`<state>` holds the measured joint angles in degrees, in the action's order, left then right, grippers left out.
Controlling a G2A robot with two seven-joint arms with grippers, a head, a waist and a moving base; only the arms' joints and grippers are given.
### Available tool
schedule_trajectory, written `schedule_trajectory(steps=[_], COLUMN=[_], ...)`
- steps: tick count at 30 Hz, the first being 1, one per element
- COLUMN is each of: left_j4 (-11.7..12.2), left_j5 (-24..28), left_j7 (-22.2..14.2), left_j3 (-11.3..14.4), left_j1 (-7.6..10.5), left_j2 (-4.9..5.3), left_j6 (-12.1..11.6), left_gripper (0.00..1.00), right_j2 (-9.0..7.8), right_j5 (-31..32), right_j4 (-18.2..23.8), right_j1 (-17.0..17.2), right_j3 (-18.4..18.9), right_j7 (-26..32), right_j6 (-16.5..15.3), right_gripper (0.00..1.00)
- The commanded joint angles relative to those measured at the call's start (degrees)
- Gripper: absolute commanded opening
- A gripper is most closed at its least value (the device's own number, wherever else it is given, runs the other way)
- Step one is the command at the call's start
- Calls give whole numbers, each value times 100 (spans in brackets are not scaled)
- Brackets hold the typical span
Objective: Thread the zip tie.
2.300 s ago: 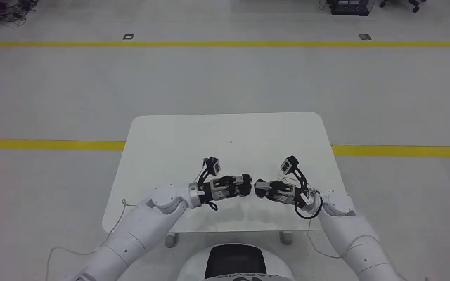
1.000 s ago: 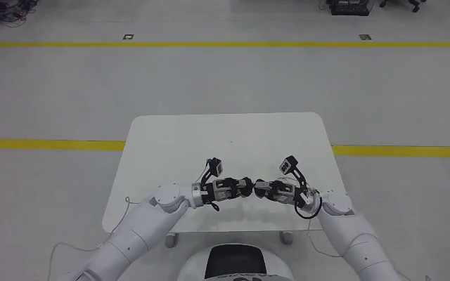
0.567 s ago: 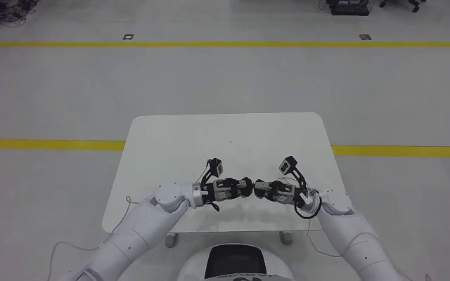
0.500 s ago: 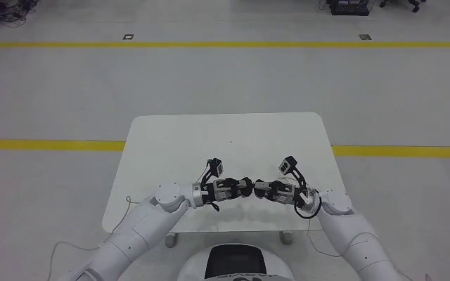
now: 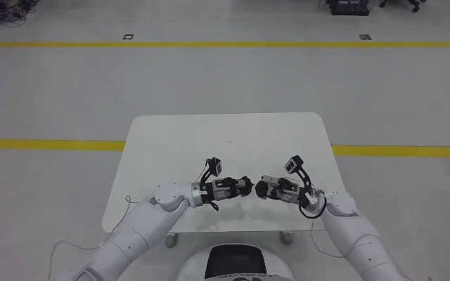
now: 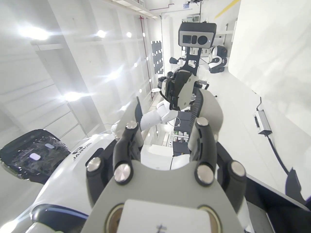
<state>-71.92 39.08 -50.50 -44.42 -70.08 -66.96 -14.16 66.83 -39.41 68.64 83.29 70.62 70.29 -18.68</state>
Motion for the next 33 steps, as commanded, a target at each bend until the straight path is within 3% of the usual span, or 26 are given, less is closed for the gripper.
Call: schedule_trajectory(steps=[1,12,14,15,16,23,29,33], left_j4=[-11,-48,-5,22,-63,-673,-1105,-1243], left_j5=[-21,-72,-628,-1082,-1366,-2566,-2964,-2993], left_j7=[4,-36,370,784,980,1681,1659,1495], left_j3=[-3,0,0,-29,-55,-578,-922,-1094], left_j1=[-2,-13,9,-4,-25,-502,-834,-980], left_j2=[0,5,20,33,42,152,177,166], left_j6=[-46,-122,-329,-532,-532,-532,-532,-532], left_gripper=[0,0,0,0,0,0,0,0], right_j2=[3,3,3,3,3,3,3,3], right_j5=[-136,-134,-134,-134,-134,-134,-134,-134], right_j4=[-3,-5,-5,-5,-5,-5,-5,-5], right_j1=[18,15,15,15,15,15,15,15], right_j3=[7,1,1,1,1,1,1,1], right_j7=[-9,-16,-16,-16,-16,-16,-16,-16], right_j6=[40,56,56,56,56,56,56,56], right_gripper=[100,100,100,100,100,100,100,100])
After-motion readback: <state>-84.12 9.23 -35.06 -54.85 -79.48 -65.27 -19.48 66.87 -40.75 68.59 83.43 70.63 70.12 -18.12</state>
